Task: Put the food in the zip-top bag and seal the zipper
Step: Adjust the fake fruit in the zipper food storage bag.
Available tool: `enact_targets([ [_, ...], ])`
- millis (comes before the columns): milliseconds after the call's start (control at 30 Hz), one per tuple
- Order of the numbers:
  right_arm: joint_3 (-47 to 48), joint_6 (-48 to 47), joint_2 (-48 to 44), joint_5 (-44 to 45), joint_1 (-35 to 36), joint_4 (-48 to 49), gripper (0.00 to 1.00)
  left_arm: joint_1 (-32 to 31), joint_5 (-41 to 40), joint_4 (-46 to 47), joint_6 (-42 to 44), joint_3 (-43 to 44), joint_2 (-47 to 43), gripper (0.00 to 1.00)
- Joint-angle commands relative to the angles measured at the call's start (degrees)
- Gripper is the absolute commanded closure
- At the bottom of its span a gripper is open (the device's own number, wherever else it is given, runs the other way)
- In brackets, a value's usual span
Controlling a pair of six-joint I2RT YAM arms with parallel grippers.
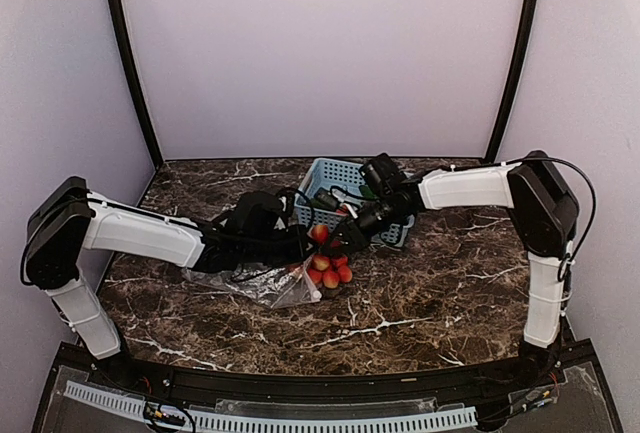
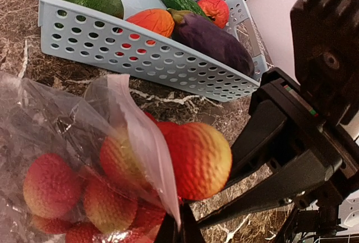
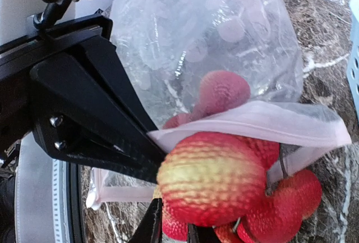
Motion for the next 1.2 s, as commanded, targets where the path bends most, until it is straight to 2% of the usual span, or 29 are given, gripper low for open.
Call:
enact_targets([
  [0, 3.1, 0.9, 1.6, -2.1, 3.0, -0.3, 0.86, 0.1, 1.0, -3.3, 2.7, 1.6, -3.5, 0.99],
  [100, 3.2, -0.2, 1.5, -1.6, 3.3, -2.9, 0.86, 0.1, -2.8, -3.1, 3.2, 0.5, -5.1, 0.99],
  [200, 1.1, -3.0, -0.8, -0.7, 2.3, -6.0, 0.8, 0.1, -4.8, -6.9, 4.7, 1.4, -5.9, 0.99],
  [467, -4.2, -7.3, -9.5, 3.1, -2.3, -9.8, 0.55, 0.1, -4.6, -10.2, 7.5, 2.5, -4.0, 0.99],
  [600, -4.4, -6.7, -7.4, 8.3, -2.5, -7.7, 0.4, 0.1, -3.3, -9.5, 7.5, 3.2, -2.4, 0.99],
  [700, -3.1, -5.8, -3.6, 8.1, -2.4, -6.4, 0.35, 0.1, -2.5, -9.2, 7.5, 3.7, -1.9, 0.99],
  [867, 0.5, -5.5, 1.4, 6.4, -1.6, -7.2, 0.03, 0.1, -2.6, -9.2, 7.7, 3.7, -2.3, 0.99],
  [1067, 0.7, -5.3, 3.8, 6.6, 0.4, -6.0, 0.02, 0.1, -1.7, -8.1, 7.2, 3.5, -2.1, 0.99],
  [1167, 0.3, -2.3, 5.9, 3.8, 0.8, -3.4, 0.15, 0.1, -1.1, -7.0, 6.7, 3.4, -1.6, 0.99],
])
